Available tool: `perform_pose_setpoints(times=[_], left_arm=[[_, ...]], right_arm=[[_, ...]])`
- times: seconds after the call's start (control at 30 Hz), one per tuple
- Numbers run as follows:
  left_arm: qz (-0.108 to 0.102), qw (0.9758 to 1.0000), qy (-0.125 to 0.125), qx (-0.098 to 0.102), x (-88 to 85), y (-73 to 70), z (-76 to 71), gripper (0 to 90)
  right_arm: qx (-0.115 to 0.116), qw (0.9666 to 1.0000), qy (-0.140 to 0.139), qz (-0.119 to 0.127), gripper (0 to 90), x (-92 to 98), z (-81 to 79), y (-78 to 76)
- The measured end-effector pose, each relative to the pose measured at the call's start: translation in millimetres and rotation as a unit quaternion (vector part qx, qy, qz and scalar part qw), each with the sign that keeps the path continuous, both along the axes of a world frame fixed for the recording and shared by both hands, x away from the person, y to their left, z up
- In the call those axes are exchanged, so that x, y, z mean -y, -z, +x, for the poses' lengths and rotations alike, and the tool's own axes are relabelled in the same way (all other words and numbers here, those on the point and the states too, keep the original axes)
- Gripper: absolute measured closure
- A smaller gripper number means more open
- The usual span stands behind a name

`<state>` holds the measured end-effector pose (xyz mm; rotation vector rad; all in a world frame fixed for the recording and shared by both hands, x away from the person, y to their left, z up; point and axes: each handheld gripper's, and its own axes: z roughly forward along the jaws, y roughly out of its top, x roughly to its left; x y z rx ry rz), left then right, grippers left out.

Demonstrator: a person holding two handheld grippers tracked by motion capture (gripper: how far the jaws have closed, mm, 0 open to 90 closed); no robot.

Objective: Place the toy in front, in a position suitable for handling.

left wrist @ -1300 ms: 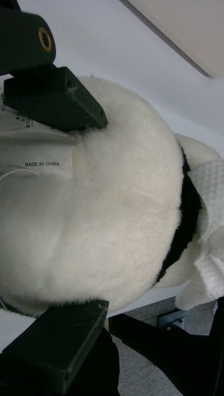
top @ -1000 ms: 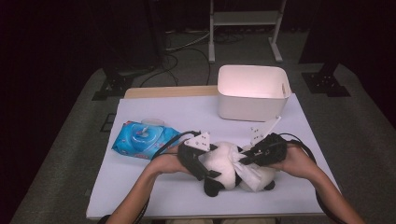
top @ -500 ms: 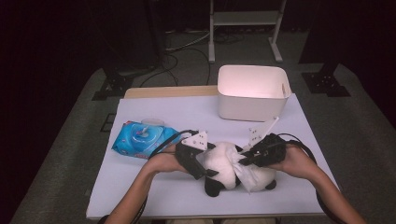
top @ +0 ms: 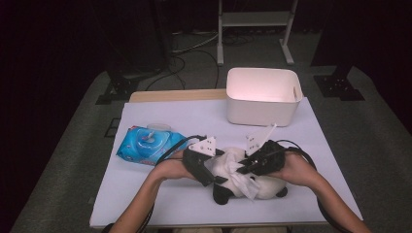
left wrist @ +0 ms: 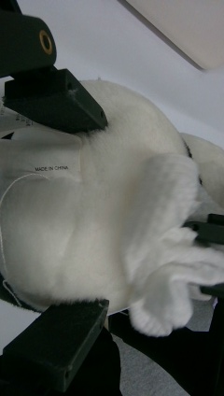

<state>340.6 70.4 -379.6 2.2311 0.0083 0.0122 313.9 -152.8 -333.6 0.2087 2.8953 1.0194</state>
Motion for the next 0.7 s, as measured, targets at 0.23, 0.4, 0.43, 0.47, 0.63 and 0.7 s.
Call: perform_pose_setpoints(times=[0.23, 0.4, 0.43, 0.47, 0.63, 0.7], left_arm=[[0.001, 1.0000, -0.003, 0.000, 0.1, 0.5, -0.1, 13.4], [0.004, 1.0000, -0.001, 0.004, -2.5, -2.0, -0.1, 13.1], [0.003, 1.0000, -0.002, 0.005, -3.6, -2.9, -0.1, 13.1], [0.003, 1.0000, -0.003, 0.004, -4.6, -3.7, -0.1, 13.1], [0.003, 1.0000, -0.002, 0.004, -5.8, -4.5, 0.4, 13.2], [0.003, 1.0000, -0.001, 0.004, -6.1, -4.7, 0.6, 13.2]], right_arm=[[0.004, 0.9998, -0.017, 0.002, 78.3, -24.7, 2.3, -0.7], [0.004, 0.9999, -0.016, 0.003, 78.4, -18.0, 1.7, -1.8], [0.005, 0.9999, -0.012, -0.001, 78.4, -15.1, 1.1, -2.0], [0.004, 1.0000, -0.009, -0.002, 78.4, -11.2, 1.0, -1.7], [-0.005, 0.9999, 0.012, -0.001, 78.3, 9.6, 0.2, 1.4], [-0.007, 0.9998, 0.019, 0.000, 78.3, 16.8, 0.3, 3.0]])
